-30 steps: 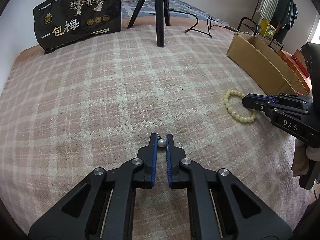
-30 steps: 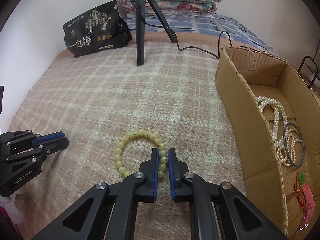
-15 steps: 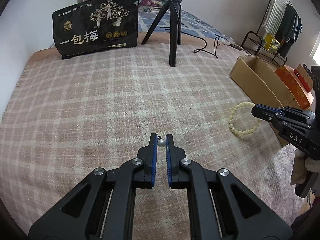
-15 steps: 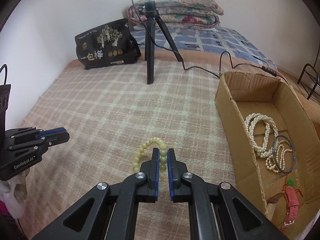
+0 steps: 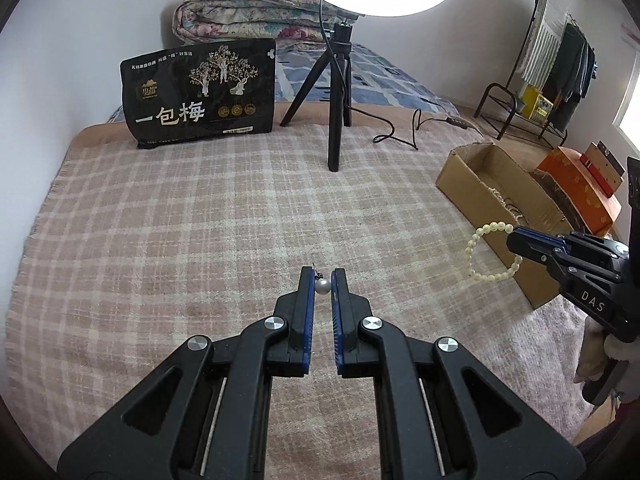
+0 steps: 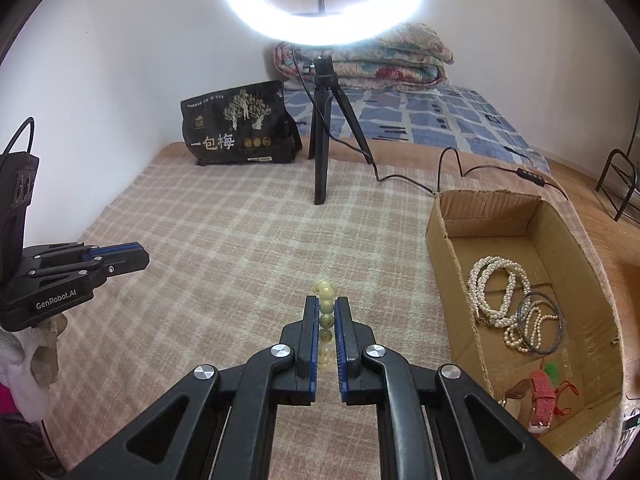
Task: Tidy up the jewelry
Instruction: 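Carry the earring in the left tool into the box while the right tool carries the bracelet there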
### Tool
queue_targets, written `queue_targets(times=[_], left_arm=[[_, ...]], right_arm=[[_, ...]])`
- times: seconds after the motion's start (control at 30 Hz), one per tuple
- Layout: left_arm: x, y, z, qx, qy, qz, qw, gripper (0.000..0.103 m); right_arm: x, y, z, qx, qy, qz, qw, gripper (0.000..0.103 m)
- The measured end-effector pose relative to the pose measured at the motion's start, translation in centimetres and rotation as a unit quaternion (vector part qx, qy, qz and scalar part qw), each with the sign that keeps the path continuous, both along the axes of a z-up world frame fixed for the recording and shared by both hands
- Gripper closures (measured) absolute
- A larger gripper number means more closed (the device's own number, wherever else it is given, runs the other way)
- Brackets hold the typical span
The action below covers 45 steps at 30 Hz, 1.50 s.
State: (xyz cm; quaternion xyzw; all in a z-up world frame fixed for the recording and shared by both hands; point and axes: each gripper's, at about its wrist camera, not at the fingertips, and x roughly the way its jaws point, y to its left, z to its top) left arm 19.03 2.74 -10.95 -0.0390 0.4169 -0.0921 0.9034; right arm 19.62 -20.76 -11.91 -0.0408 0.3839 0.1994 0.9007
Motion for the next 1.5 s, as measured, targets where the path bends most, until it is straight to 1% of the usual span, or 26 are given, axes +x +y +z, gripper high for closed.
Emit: queue_targets(times=[0.33, 0.8, 1.17, 1.37, 1.5], left_arm=[[-0.8, -2.7, 1.9, -0.012, -0.016, -0.022, 0.9996, 0.097], [0.0, -8.1, 3.4, -0.030, -0.029, -0.062, 0.9972, 0.097], [2.4, -12.4, 4.9, -0.035, -0.046, -0.090, 0.9943, 0.097], [4.6, -14.8, 5.6, -0.041, -0.053, -0.102, 0.9925, 0.097], [5.8, -16.3, 5.6, -0.042, -0.054, -0.112, 0.9914, 0.097]], right_arm=[[-2.8, -2.8, 2.3, 0.010, -0.021, -0.008, 1.000, 0.098], [-5.5, -8.9, 5.3, 0.029, -0.049, -0.052, 0.997, 0.098], [-6.2, -12.9, 5.8, 0.032, -0.057, -0.088, 0.994, 0.098], [-5.9, -14.8, 5.5, 0.032, -0.053, -0.108, 0.992, 0.098], [-5.6, -15.7, 5.1, 0.031, -0.049, -0.117, 0.991, 0.098]])
